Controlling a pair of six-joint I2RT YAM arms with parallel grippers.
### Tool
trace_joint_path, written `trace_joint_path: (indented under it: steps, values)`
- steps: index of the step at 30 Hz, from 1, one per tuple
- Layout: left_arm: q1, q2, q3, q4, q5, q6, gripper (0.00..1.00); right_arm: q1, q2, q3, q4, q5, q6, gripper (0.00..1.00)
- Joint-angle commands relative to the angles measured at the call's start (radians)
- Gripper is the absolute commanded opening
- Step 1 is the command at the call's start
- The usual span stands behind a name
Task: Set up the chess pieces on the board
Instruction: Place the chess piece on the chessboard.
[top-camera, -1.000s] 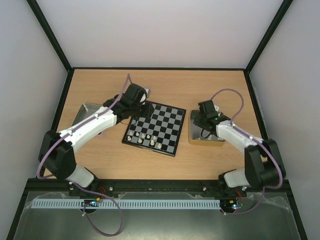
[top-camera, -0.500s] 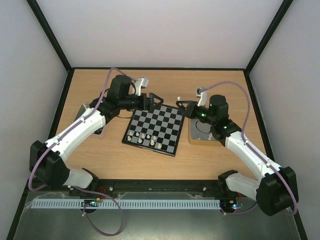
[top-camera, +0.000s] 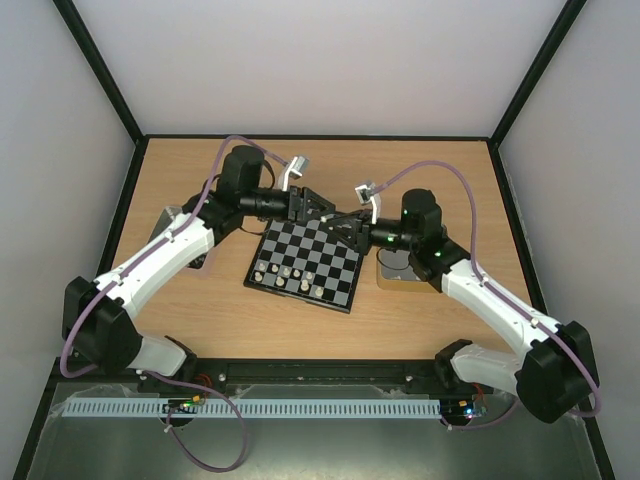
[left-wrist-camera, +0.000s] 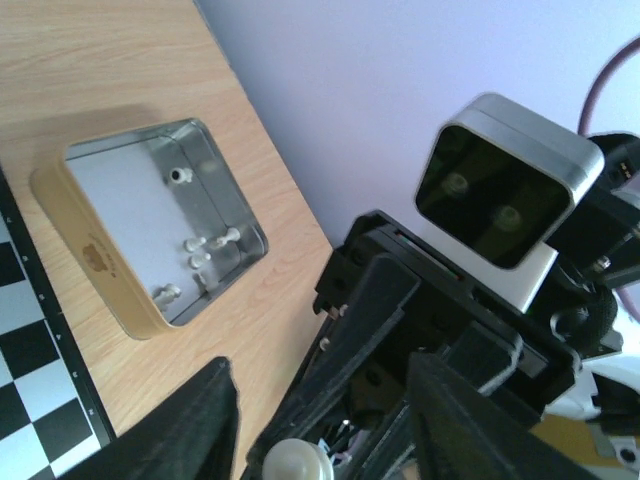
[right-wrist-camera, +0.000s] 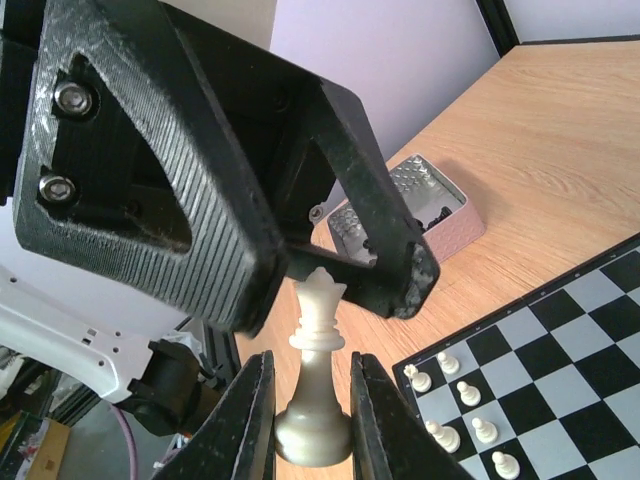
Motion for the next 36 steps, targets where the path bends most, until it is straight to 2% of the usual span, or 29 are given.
trace_joint_path:
  steps: [1, 5, 15, 19, 23, 27, 29, 33, 36]
  values:
    - [0.006, 0.003, 0.020, -0.008, 0.083, 0.014, 0.42, 0.006, 0.000, 0.037, -0.018, -0.029, -0.054, 0.06]
    - [0.010, 0.002, 0.020, -0.054, 0.107, 0.059, 0.40, 0.005, -0.006, 0.036, -0.022, -0.012, -0.062, 0.06]
    - [0.022, -0.001, 0.048, -0.132, 0.134, 0.134, 0.20, 0.006, -0.002, 0.042, -0.047, -0.007, -0.090, 0.06]
    - [0.023, 0.002, 0.049, -0.136, 0.138, 0.145, 0.09, 0.006, 0.003, 0.046, -0.048, -0.004, -0.089, 0.07]
    - [0.029, 0.000, 0.043, -0.136, 0.094, 0.146, 0.03, 0.006, 0.004, 0.050, -0.051, 0.005, -0.081, 0.27]
    - [0.033, -0.019, 0.038, -0.192, -0.109, 0.183, 0.03, 0.005, -0.003, 0.045, -0.098, 0.066, -0.104, 0.53]
    - [0.032, -0.036, 0.020, -0.220, -0.251, 0.202, 0.04, 0.005, -0.015, 0.027, -0.118, 0.147, -0.112, 0.60]
    - [0.006, -0.084, -0.041, -0.252, -0.586, 0.226, 0.04, 0.004, -0.042, -0.003, -0.136, 0.309, -0.090, 0.63]
    - [-0.066, -0.120, -0.108, -0.261, -0.840, 0.236, 0.04, 0.005, -0.057, -0.018, -0.140, 0.463, -0.055, 0.63]
